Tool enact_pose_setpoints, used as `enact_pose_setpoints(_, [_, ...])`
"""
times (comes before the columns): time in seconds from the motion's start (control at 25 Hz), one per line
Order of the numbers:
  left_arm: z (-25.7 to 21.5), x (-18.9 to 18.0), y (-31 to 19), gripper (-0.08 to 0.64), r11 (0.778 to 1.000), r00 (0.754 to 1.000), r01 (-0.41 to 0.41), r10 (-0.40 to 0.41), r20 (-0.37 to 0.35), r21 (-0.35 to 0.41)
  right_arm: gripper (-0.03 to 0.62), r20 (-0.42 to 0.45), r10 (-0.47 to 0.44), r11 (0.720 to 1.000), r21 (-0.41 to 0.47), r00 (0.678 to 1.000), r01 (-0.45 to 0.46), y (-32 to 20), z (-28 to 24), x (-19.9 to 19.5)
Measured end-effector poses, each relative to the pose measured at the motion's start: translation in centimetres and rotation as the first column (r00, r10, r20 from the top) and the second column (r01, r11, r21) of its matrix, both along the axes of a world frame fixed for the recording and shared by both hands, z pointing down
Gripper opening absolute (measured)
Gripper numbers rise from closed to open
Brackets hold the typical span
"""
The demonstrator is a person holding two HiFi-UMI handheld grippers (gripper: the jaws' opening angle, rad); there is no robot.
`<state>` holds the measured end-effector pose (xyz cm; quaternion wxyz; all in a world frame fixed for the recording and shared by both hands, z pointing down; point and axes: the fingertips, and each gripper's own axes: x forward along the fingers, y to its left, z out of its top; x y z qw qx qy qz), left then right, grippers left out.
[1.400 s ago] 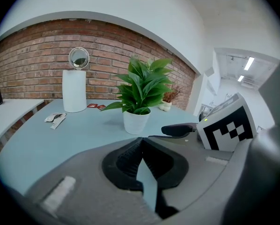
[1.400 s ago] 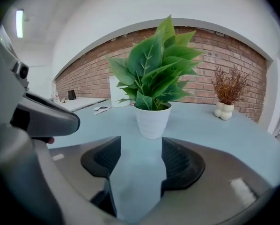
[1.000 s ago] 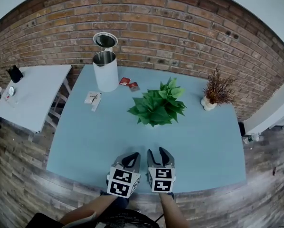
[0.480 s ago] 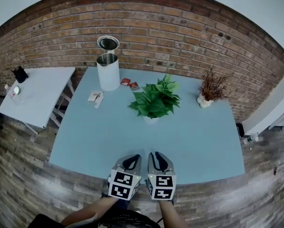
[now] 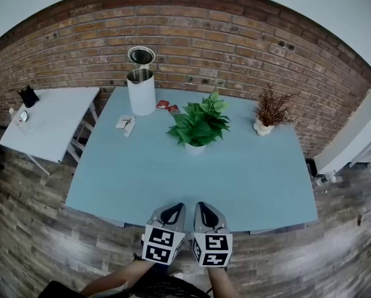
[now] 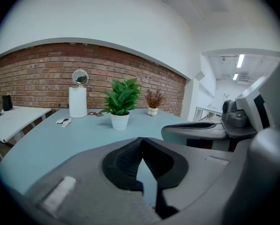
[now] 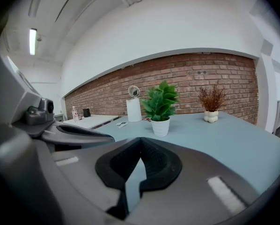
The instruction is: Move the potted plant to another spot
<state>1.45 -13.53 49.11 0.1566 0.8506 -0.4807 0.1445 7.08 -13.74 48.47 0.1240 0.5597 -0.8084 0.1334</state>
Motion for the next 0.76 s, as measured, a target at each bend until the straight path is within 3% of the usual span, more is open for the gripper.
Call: enact_pose_setpoints(0.76, [-0.7,0.1,3.5,0.002,0.999,1.0,0.002,-0.002,0.0,0.043,0.006,0.04,-0.006,1.0,0.001,0.999,0.006,4.2,-1.1,0.0])
